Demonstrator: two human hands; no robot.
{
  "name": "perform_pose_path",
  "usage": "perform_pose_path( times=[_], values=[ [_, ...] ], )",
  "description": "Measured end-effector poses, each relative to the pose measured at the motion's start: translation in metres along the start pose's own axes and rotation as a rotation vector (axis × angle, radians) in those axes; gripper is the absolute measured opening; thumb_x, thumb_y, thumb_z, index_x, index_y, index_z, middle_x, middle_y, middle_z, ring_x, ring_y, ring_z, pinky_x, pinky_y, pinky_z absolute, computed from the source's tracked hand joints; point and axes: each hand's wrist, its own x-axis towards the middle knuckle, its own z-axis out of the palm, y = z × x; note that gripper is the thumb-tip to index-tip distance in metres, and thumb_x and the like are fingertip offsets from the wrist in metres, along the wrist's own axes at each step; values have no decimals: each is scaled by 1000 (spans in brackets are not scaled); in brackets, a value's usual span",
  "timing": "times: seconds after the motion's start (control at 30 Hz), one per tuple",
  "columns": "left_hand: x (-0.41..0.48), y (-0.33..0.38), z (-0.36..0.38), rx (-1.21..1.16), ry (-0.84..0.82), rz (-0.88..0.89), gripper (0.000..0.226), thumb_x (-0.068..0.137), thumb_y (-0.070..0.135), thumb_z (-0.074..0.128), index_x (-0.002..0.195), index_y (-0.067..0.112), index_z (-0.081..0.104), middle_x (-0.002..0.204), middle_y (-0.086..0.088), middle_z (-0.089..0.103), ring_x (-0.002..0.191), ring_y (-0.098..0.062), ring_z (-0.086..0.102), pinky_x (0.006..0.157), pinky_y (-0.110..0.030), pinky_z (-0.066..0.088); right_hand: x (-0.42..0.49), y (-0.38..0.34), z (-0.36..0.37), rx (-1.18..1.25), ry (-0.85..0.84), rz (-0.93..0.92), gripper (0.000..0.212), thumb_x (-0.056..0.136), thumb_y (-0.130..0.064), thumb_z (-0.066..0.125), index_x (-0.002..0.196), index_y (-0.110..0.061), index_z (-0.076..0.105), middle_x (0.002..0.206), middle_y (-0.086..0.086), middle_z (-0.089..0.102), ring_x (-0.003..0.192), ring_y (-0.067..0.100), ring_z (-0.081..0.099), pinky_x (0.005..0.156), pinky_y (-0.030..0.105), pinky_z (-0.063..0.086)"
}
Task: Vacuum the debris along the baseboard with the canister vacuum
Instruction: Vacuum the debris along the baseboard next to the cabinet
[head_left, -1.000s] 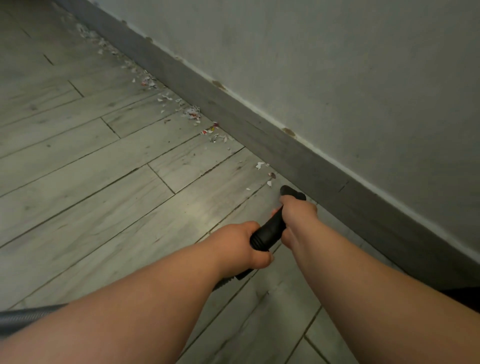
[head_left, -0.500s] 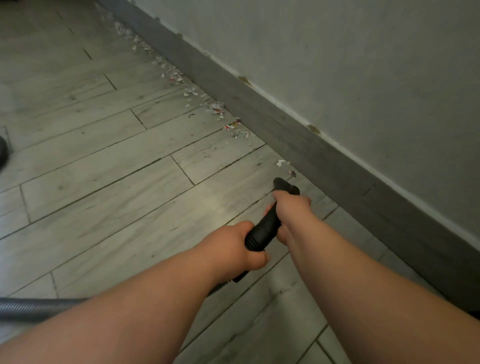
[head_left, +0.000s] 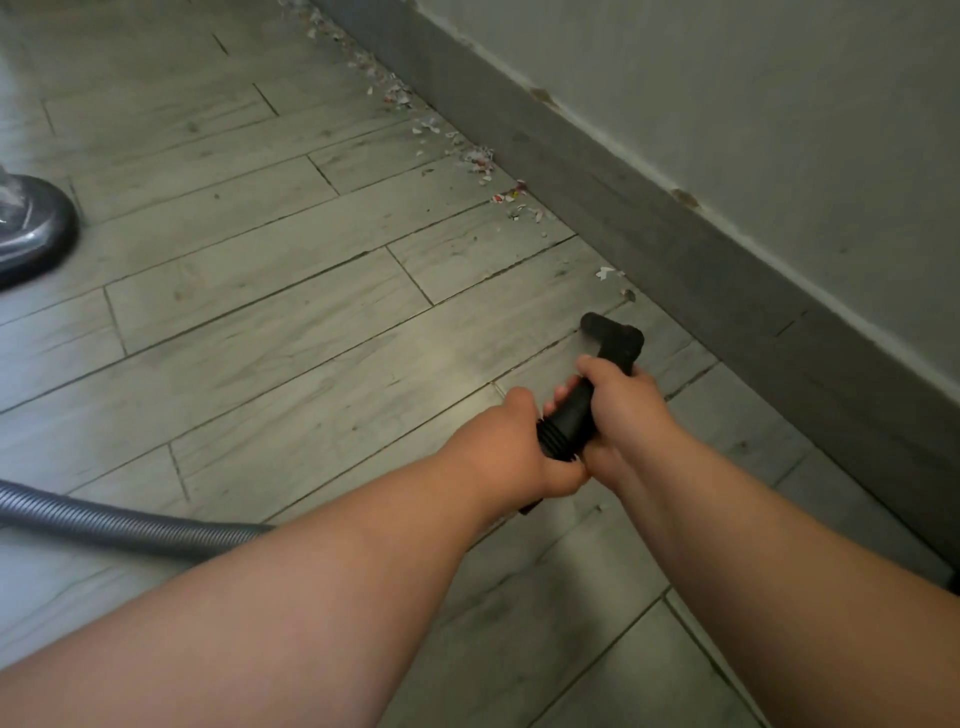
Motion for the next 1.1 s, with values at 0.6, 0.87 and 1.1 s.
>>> perform_pose_path(
  times=[0.6, 0.87, 1.1],
  values=[
    [-37, -24, -33, 20, 16, -18, 48, 74, 46, 74, 105, 23, 46, 89, 5, 57, 80, -15, 58, 64, -27, 45, -8, -1, 24, 90, -44, 52, 43, 93, -10, 58, 133, -10, 44, 67, 9, 54, 41, 16, 55, 49, 31, 54],
    [-22, 4, -23, 38, -92, 52, 51, 76, 47, 74, 112, 22, 49, 94, -2, 61, 85, -21, 62, 73, -32, 51, 8, -22, -6, 82, 55, 50, 44, 92, -19, 62, 133, -13, 47, 76, 9, 60, 51, 17, 60, 47, 30, 53],
    [-12, 41, 6, 63, -191, 148, 48, 78, 45, 73, 114, 25, 50, 88, 3, 58, 79, -14, 57, 61, -24, 44, 8, -39, -65, 81, 214, -5, 36, 94, -21, 59, 127, -9, 52, 71, 8, 60, 44, 15, 60, 45, 26, 51]
  ],
)
